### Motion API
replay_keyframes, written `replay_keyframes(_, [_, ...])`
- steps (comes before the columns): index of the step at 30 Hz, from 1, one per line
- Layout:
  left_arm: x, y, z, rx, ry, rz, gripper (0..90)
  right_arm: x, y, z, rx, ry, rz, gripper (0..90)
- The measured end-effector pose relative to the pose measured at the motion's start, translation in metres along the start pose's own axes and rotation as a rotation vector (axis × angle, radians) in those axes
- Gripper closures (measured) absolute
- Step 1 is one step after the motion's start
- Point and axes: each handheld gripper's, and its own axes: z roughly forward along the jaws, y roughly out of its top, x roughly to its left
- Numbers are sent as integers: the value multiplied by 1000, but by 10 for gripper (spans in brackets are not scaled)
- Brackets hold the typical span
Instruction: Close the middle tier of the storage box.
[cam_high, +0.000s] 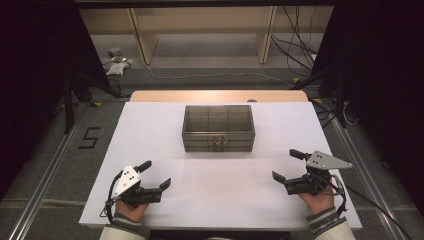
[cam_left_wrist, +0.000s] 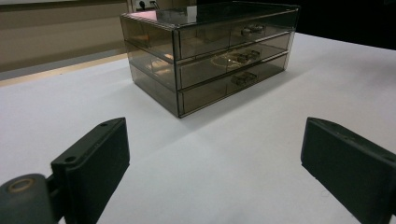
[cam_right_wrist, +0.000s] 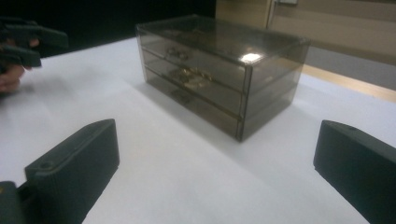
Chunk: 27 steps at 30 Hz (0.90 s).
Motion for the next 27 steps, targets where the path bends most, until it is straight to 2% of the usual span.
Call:
replay_keyframes(5, [2,-1,-2,-5,5,-8,75,1,-14,-2,42,-23,-18,10])
replay_keyframes(9, [2,-1,-4,0,13,10,74,0,-26,-3,70,-32,-21,10])
replay_keyframes(11, [3,-1,-4,-2,14,10,74,-1,-30,-4,89,-27,-9,7])
replay_keyframes(19, [4,-3,-5,1,10,10,73,-1,-46,-7,106,-34,21,5])
replay_keyframes(20, [4,-3,-4,5,9,20,73,0,-47,-7,111,-30,18,5])
replay_keyframes(24, [4,-7,-1,16,3,9,73,4,-52,-1,134,-20,3,5])
replay_keyframes(26, [5,-7,-1,14,5,5,73,3,-51,0,134,-3,21,5])
replay_keyframes(27, [6,-7,-1,11,7,4,73,2,-51,1,135,-9,33,5])
